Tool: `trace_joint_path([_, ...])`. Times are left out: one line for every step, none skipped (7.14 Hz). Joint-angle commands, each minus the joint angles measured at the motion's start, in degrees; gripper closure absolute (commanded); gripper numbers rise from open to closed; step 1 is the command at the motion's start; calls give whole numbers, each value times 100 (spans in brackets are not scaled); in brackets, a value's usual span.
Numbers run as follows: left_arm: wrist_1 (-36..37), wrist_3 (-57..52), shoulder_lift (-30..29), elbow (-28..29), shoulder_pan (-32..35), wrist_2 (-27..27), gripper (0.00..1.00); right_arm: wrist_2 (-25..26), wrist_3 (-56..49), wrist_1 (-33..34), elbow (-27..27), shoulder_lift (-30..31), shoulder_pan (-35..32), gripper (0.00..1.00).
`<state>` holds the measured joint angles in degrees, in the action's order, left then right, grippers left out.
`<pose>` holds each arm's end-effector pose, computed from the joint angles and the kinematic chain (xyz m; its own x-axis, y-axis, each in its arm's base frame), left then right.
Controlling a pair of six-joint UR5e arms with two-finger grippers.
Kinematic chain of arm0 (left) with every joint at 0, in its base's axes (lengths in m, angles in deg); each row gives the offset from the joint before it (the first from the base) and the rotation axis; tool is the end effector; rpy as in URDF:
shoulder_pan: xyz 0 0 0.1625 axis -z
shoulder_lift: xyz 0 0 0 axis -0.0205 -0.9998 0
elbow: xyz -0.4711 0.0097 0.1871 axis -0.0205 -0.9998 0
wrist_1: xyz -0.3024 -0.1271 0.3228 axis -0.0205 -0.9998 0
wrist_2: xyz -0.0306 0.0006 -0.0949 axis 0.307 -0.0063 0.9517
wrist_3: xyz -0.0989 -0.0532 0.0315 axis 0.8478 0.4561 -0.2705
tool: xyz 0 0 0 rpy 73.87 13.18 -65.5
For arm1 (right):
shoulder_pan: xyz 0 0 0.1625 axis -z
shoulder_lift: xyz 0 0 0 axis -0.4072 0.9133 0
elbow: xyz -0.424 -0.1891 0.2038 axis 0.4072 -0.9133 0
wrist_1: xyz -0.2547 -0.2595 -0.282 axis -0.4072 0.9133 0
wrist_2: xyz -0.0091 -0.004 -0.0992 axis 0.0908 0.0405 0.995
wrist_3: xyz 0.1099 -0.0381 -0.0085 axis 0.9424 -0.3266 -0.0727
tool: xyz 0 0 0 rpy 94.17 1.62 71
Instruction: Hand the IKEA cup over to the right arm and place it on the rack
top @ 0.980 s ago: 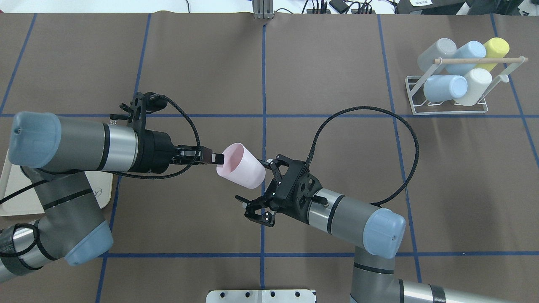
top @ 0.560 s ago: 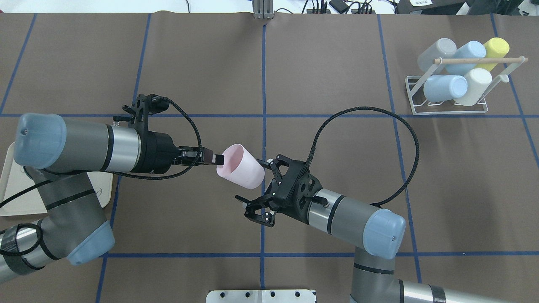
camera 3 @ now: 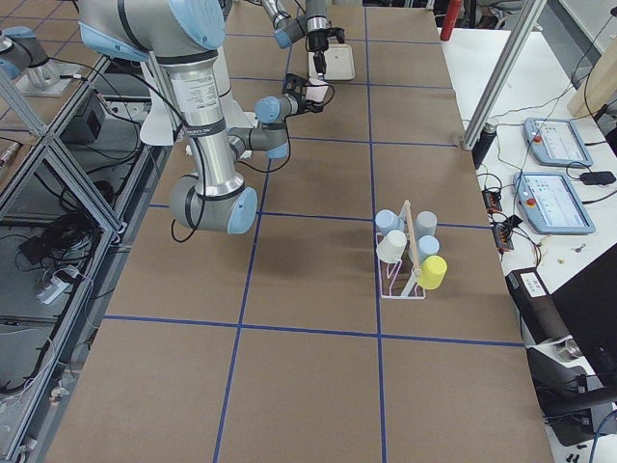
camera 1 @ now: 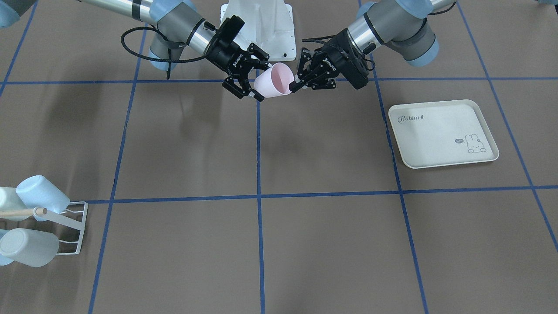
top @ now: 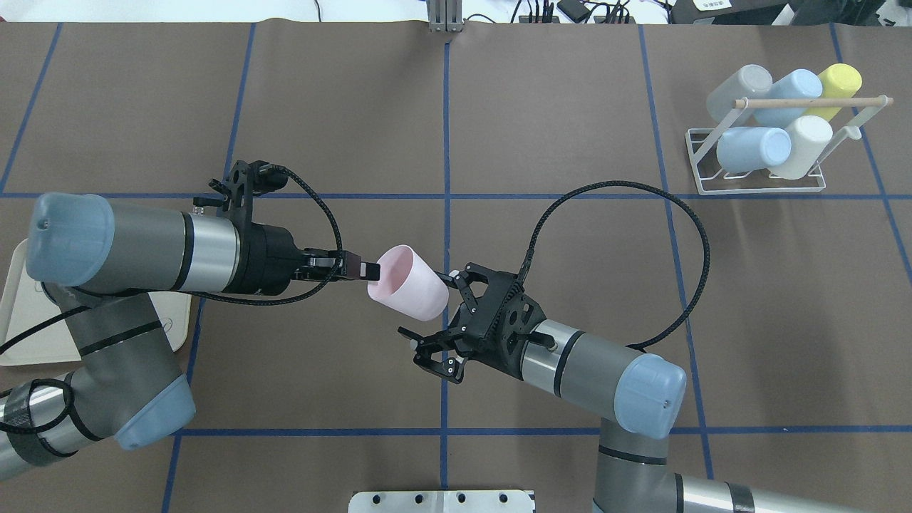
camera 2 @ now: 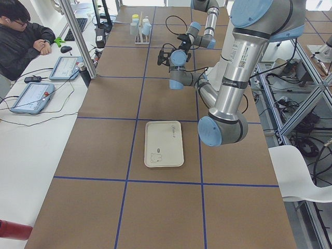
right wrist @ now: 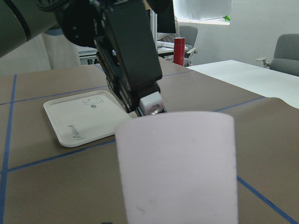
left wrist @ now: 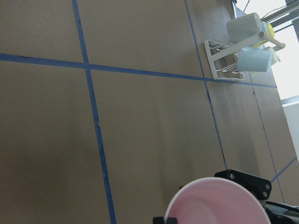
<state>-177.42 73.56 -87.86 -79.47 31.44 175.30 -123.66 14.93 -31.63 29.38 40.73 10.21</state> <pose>0.4880 -0.4152 0.2866 -0.0065 0.2198 -0.9755 0.1624 0.9628 0.2158 -0.6325 -0.3206 0.2849 0.3568 -0.8694 0.3417 -0.3663 0.2063 0.9073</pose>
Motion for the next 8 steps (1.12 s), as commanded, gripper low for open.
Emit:
trace_joint_path([0, 0, 0, 0, 0, 0, 100, -7, -6, 0, 105, 9, -24, 38])
trace_joint_path([-9, 0, 0, 0, 0, 9, 100, -7, -6, 0, 133, 9, -25, 50])
trace_joint_path([-9, -9, 9, -8, 0, 9, 68, -7, -15, 0, 133, 17, -42, 64])
trace_joint_path([-53, -26, 9, -26, 8, 9, 1, -7, -15, 0, 133, 35, -51, 71])
trace_joint_path([-71, -27, 17, -70, 17, 18, 0, -7, -15, 0, 124, 44, -51, 72])
trace_joint_path([-62, -35, 44, -96, 61, 79, 0, -15, -24, 8, 124, 70, -86, 72])
trace_joint_path([-36, -53, 105, -105, 131, 79, 0, -50, -102, 61, 115, 79, -130, 72])
trace_joint_path([8, -253, 253, -105, 314, 79, 0, -111, -129, 305, 115, 122, -252, 74])
